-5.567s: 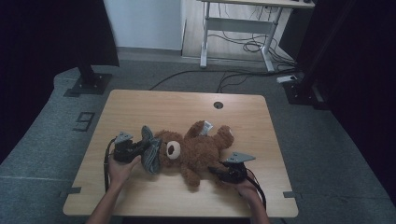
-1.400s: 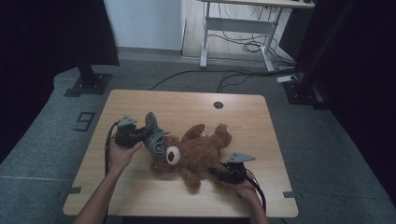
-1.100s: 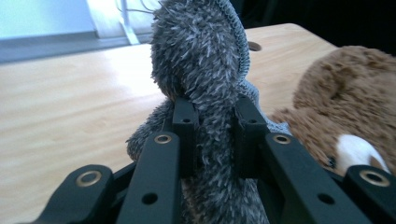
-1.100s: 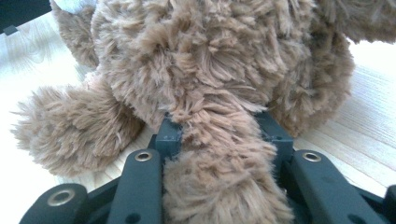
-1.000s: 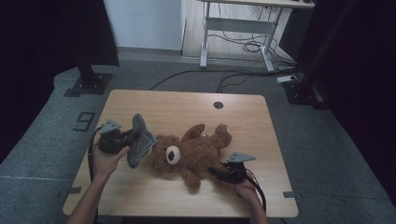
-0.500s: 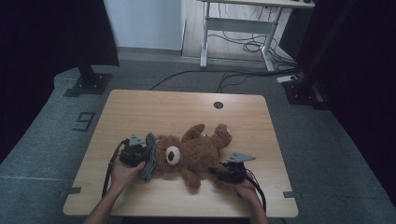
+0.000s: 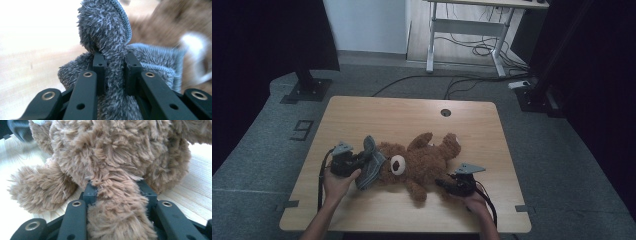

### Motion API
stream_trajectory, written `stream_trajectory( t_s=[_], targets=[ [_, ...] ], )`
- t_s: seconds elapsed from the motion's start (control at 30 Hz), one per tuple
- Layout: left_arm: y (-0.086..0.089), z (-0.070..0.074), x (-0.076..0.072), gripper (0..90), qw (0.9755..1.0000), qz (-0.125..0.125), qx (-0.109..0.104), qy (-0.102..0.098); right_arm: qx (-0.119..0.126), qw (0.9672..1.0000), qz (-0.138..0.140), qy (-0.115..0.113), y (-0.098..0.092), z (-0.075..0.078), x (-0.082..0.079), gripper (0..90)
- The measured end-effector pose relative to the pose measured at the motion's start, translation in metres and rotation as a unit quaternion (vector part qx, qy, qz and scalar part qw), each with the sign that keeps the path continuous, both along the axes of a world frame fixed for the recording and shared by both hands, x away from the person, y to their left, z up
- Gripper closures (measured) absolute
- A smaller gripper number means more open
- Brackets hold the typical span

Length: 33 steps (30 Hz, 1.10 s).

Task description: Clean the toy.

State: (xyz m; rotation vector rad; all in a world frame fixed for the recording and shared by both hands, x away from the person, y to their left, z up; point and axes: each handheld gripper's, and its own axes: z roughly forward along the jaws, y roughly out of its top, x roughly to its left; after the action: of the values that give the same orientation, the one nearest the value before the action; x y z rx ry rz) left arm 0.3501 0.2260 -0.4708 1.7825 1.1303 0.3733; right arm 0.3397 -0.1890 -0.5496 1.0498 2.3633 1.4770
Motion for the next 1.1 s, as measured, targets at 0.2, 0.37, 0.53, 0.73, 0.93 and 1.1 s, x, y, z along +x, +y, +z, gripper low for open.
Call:
stream_trajectory(
  t_s=[0.2, 0.37, 0.53, 0.73, 0.93, 1.1],
  targets=[
    [-0.011, 0.02, 0.008, 75.3, 0.9997, -0.016, -0.016, -0.01, -0.002, 1.0, -0.001, -0.001, 0.0, 0.0, 0.0, 60.4],
    [-0.036, 0.006, 0.016, 75.2, 0.9994, -0.023, 0.027, 0.003, 0.0, 1.0, 0.001, 0.001, 0.0, 0.0, 0.0, 60.4],
    [-0.032, -0.009, 0.019, 75.5, 0.9992, -0.004, 0.035, 0.02, 0.0, 1.0, -0.002, 0.0, 0.001, 0.0, -0.001, 60.4],
    [-0.027, -0.022, 0.02, 75.6, 0.997, 0.004, 0.07, 0.033, -0.001, 1.0, 0.0, 0.0, 0.002, 0.0, -0.001, 60.5],
    [-0.026, -0.035, 0.022, 75.8, 0.9923, 0.006, 0.111, 0.054, 0.0, 1.0, -0.001, 0.001, 0.002, 0.0, -0.001, 60.5],
    [-0.026, -0.054, 0.021, 75.7, 0.9917, -0.002, 0.103, 0.077, -0.002, 1.0, 0.0, 0.001, 0.001, 0.0, -0.001, 60.4]
  ],
)
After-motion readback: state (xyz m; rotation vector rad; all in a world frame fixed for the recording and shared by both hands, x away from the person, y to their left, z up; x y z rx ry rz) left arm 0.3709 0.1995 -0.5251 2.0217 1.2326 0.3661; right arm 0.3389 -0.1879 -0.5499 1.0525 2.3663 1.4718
